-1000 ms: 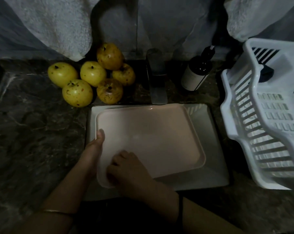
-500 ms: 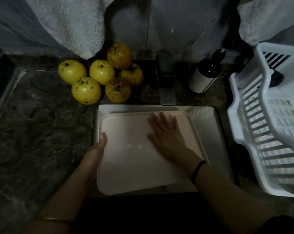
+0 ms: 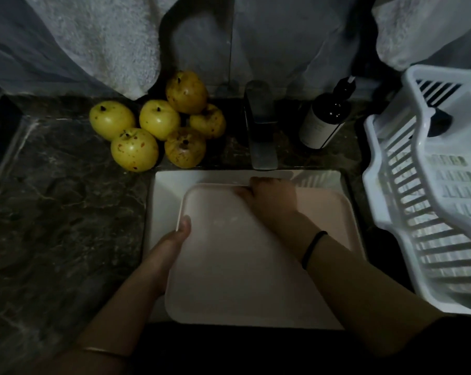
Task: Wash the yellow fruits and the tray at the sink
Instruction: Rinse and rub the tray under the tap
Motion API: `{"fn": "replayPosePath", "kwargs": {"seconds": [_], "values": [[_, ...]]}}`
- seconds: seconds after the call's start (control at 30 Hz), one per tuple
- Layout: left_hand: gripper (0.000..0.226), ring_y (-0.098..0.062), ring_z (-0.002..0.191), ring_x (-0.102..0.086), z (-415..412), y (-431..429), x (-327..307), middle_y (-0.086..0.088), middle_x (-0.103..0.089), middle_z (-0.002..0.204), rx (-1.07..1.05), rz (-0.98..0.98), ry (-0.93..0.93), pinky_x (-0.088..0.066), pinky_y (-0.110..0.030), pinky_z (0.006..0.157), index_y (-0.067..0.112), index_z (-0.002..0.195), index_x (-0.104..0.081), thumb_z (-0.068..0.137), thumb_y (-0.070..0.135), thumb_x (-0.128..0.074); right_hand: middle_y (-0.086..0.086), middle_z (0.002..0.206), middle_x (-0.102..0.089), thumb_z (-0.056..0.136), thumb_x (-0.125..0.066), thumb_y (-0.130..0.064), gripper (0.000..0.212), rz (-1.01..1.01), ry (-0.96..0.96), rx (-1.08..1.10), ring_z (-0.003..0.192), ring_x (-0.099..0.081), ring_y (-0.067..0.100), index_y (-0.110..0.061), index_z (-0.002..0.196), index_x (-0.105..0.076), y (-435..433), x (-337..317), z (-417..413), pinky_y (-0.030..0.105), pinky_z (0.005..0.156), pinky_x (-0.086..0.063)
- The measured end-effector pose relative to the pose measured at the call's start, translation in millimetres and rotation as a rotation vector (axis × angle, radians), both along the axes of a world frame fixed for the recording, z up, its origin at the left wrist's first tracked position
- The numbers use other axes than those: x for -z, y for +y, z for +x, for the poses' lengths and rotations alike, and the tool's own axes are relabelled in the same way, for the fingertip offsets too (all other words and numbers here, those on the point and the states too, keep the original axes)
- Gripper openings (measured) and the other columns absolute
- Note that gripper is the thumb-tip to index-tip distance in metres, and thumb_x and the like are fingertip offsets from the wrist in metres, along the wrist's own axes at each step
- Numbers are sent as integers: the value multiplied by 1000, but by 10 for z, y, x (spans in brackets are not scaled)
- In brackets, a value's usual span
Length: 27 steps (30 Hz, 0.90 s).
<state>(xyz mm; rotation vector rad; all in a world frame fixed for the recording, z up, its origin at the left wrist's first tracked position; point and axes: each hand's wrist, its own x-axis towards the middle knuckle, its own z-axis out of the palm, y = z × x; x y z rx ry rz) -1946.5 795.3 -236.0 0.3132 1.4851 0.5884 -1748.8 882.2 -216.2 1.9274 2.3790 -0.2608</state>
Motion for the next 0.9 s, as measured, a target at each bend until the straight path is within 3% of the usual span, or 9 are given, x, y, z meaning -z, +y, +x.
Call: {"fn": "replayPosePath", "kwargs": {"seconds": [0.07,0.2,0.4,0.47,0.57,0.67,0.73,0.83,0.9], "values": [[55,-35,99,-63,68,-4,-3,-17,-70,103,18,15,-15,-49,-47,92,13,113,-64,91,59,-42,8,104,-66,99,-33,-50,45,61,8,-39,94,-62,26,-15,102,-61,1,0,-194,30,67,-30],[47,-24,83,-65,166,-48,-24,-7,-74,77,47,47,-81,-50,-34,68,14,99,-65,96,52,-37,6,111,-65,99,-38,-35,30,97,30,-178,96,-62,28,-16,114,-56,-10,41,-485,31,70,-35],[47,-23,84,-65,169,-44,-134,-6,-75,80,99,53,-84,-49,-32,68,16,99,-66,94,54,-39,8,117,-63,99,-37,-26,31,-6,3,-195,102,-61,29,-21,127,-49,90,33,-523,32,72,-33],[46,-22,85,-64,147,-28,-161,-4,-72,85,150,94,32,-48,-30,69,19,97,-66,93,56,-39,8,119,-61,101,-32,-34,33,-45,-7,-179,105,-59,29,-24,125,-52,101,29,-508,33,73,-34],[48,-22,82,-62,140,-56,-89,-3,-67,83,328,318,491,-46,-28,68,18,86,-65,96,53,-35,8,122,-58,100,-30,-45,40,-134,-27,-165,111,-56,28,-24,124,-55,105,31,-514,34,82,-39],[53,-30,84,-62,172,-76,5,-11,-68,89,444,421,827,-47,-33,73,15,85,-62,96,55,-28,5,120,-59,99,-28,-48,44,-102,-79,-161,108,-57,26,-27,126,-55,72,78,-535,33,78,-36],[54,-32,84,-61,176,-48,41,-13,-66,89,436,399,912,-49,-35,75,18,78,-58,96,57,-25,6,113,-62,99,-31,-46,40,-35,-25,-124,103,-60,27,-22,120,-56,34,85,-533,32,75,-35],[56,-35,81,-62,133,1,95,-17,-66,84,368,390,893,-49,-36,73,16,72,-56,94,58,-28,7,110,-64,100,-35,-43,35,-24,97,-113,101,-59,28,-20,113,-58,-13,16,-399,32,71,-32],[57,-36,78,-63,66,11,134,-22,-66,79,315,411,866,-50,-37,72,12,65,-54,94,56,-33,9,110,-62,101,-34,-43,36,-67,65,-128,103,-59,29,-20,113,-60,-18,-35,-239,33,73,-36]]}}
